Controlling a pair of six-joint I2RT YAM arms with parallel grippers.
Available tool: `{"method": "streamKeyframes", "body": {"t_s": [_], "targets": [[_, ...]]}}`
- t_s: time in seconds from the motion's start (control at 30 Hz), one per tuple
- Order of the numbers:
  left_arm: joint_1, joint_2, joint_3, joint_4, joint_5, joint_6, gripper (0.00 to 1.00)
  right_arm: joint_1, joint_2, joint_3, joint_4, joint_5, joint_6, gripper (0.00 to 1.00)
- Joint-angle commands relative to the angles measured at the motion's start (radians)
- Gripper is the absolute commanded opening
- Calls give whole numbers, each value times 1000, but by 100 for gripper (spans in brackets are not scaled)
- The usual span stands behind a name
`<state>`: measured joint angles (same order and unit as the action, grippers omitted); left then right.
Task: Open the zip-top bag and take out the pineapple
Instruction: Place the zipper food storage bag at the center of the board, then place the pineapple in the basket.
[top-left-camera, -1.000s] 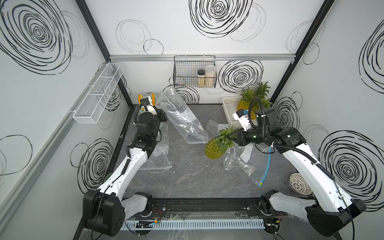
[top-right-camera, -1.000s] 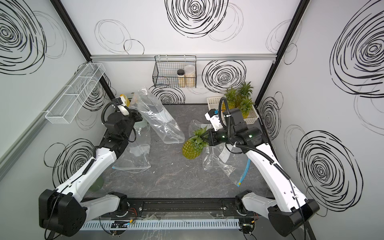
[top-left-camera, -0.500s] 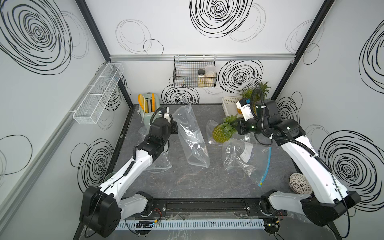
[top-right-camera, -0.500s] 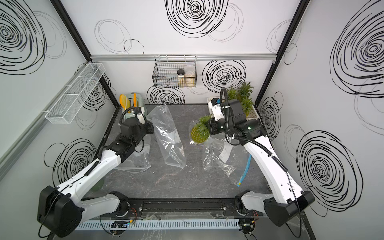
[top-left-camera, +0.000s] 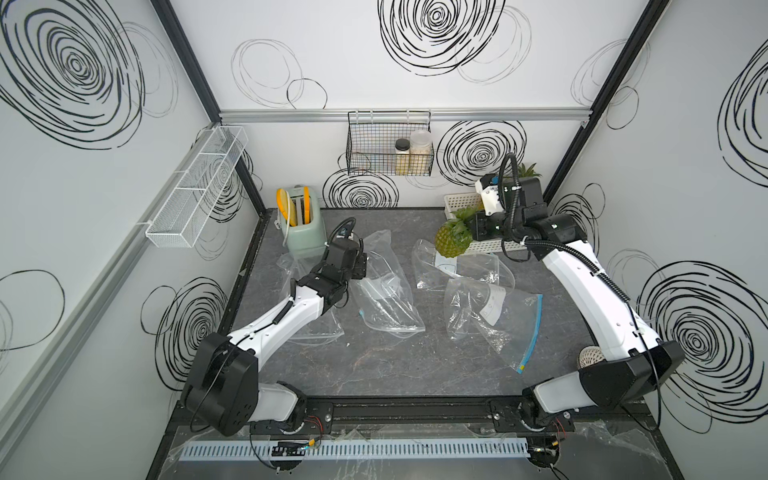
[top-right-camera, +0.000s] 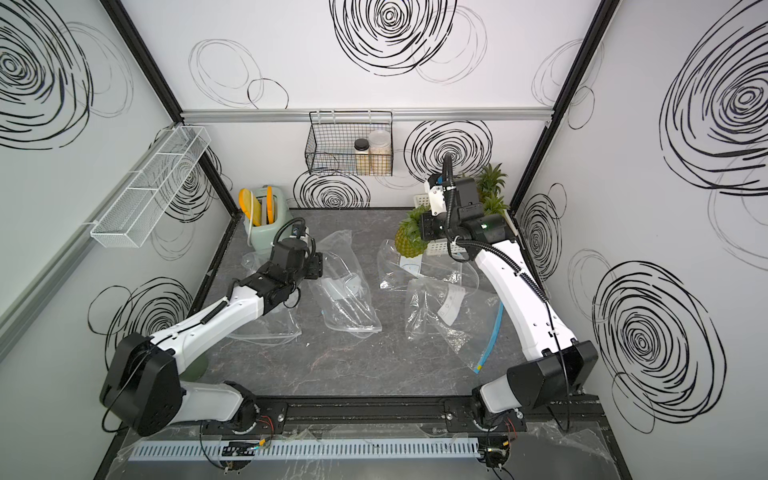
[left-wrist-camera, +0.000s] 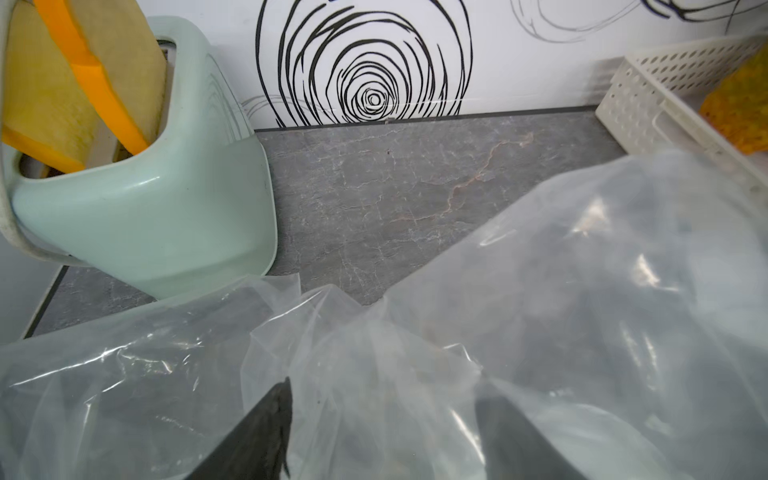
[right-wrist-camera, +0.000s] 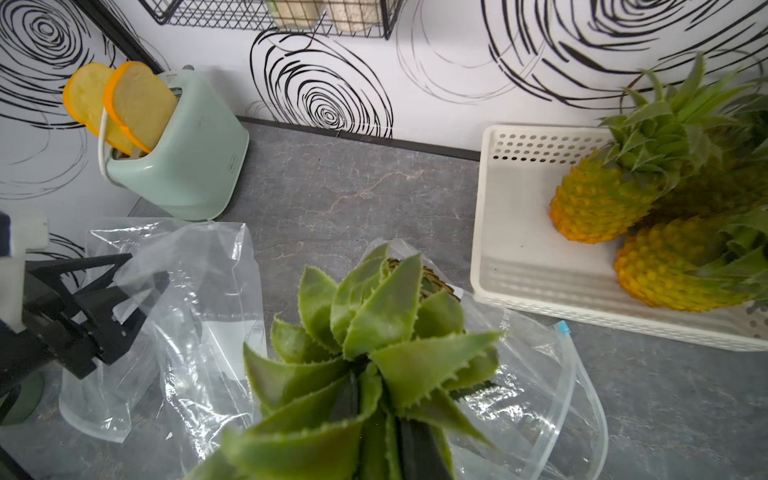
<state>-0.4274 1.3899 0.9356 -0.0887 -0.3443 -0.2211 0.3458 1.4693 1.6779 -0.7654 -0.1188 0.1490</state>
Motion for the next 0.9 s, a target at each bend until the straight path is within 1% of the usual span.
{"method": "streamKeyframes", "body": {"t_s": [0.0,0.13,0.17,0.2,0.27,0.4,0.63,0.87], "targets": [[-1,6,58,30,-21,27,81,-29,9,67,119,7,-25,0],[-1,-14,76,94,36,48,93,-65,57,93,137,29,-39,0],[-1,-22,81,109,56,51,98,-76,71,100,141,32,-43,0],[-2,-28,88,117,73,53,100,-85,81,105,145,34,-46,0],[-2,-35,110,117,119,53,98,-108,104,119,154,42,-53,0],[-18,-65,110,127,168,41,96,-150,153,155,169,57,-67,0],[-51,-149,38,153,204,26,96,-202,255,213,204,62,-80,0],[-63,-221,-56,209,230,23,96,-223,335,243,218,80,-83,0]]}}
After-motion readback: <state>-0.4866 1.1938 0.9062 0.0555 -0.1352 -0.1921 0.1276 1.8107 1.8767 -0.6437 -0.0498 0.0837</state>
